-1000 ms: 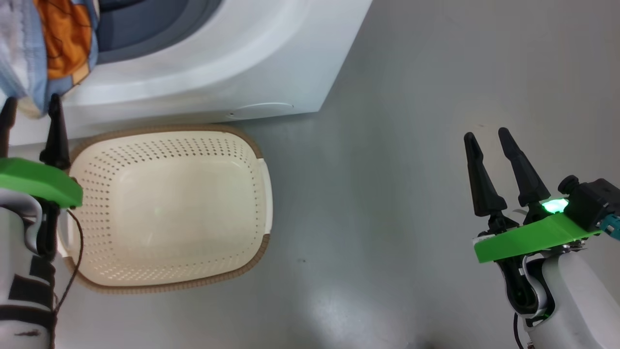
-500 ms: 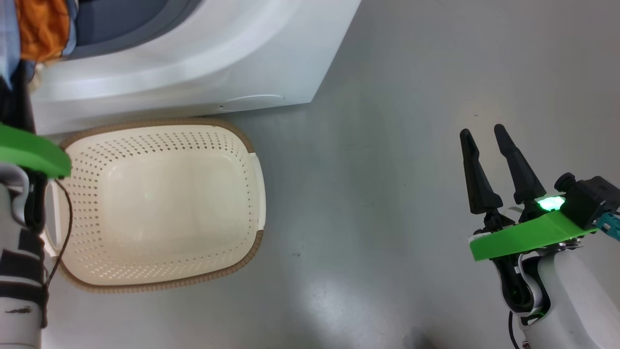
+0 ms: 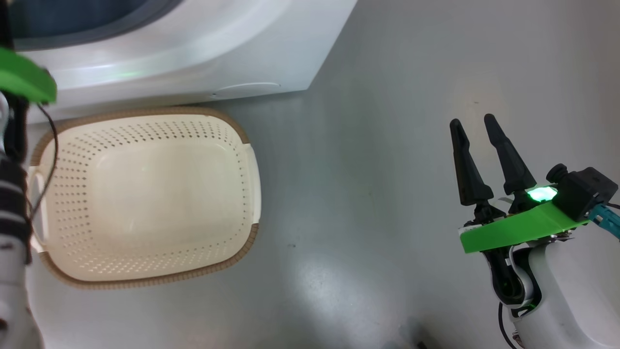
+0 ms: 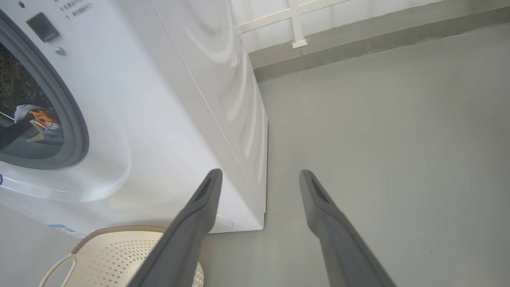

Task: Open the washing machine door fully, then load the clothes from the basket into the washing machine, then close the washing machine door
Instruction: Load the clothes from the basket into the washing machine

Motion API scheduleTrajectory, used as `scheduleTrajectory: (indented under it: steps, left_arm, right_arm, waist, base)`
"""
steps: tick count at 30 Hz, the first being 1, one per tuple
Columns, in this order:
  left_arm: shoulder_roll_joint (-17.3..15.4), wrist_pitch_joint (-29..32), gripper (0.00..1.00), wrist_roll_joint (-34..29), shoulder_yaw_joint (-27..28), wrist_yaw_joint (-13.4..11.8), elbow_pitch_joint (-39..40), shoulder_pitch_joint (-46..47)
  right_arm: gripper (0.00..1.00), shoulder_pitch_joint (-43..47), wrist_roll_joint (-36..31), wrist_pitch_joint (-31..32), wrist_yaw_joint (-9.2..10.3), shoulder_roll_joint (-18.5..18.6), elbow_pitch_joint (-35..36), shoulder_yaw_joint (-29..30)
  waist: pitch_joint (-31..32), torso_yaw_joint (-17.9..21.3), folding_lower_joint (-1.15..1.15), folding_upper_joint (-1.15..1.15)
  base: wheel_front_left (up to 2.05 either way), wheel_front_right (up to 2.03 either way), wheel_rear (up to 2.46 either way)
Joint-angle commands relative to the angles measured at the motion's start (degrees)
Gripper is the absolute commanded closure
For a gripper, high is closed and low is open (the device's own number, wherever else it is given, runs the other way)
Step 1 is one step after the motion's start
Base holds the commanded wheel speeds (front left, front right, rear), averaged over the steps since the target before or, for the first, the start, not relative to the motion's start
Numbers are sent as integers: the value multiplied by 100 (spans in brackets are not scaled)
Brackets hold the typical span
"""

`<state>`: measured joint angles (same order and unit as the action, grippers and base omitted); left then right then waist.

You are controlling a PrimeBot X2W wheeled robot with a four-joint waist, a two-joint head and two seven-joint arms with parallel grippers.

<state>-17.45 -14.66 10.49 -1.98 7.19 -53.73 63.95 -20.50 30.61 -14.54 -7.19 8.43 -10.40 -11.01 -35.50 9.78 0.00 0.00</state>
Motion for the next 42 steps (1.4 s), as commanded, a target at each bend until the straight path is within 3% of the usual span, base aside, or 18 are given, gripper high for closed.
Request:
scheduleTrajectory:
  steps: [1,9,19,21,23,24,25,36,42]
  left_arm:
    - [-288,-27,100,-67,25,15,-50,269]
    - [-365,-21,100,-254,-280,-10,-622,1478]
    - [-412,196,100,-415,-558,-48,-1646,1977]
    - [-407,191,85,-399,-572,-48,-1725,2026]
    - [-399,203,57,-385,-593,-45,-1791,2039]
    - [-397,198,25,-377,-604,-42,-1814,2039]
    - [-394,192,3,-359,-604,-40,-1835,2036]
    - [-155,-1,0,90,-384,-2,-1856,1657]
    - [-13,-31,0,342,-227,18,-1162,1006]
  right_arm:
    - [0,16,-39,-46,-30,3,132,-123]
    - [0,-89,-8,-46,-30,-103,131,-144]
    - [0,-170,7,-46,-30,-226,121,-218]
    - [0,-173,8,-46,-30,-229,118,-198]
    - [0,-171,4,-46,-30,-230,113,-173]
    - [0,-171,1,-46,-30,-229,110,-166]
    - [0,-173,0,-46,-30,-225,108,-164]
    - [0,-175,-27,-46,-30,-119,93,-155]
    - [0,-135,-47,-46,-30,14,71,-144]
  waist:
    - [-88,80,0,0]
    - [-313,302,0,0]
    - [-438,499,0,0]
    - [-434,496,0,0]
    - [-416,479,0,0]
    - [-404,467,0,0]
    - [-388,454,0,0]
    - [-67,216,0,0]
    - [237,71,0,0]
  base:
    - [0,0,0]
    - [0,0,0]
    - [0,0,0]
    - [0,0,0]
    - [0,0,0]
    - [0,0,0]
    - [0,0,0]
    - [0,0,0]
    - [0,0,0]
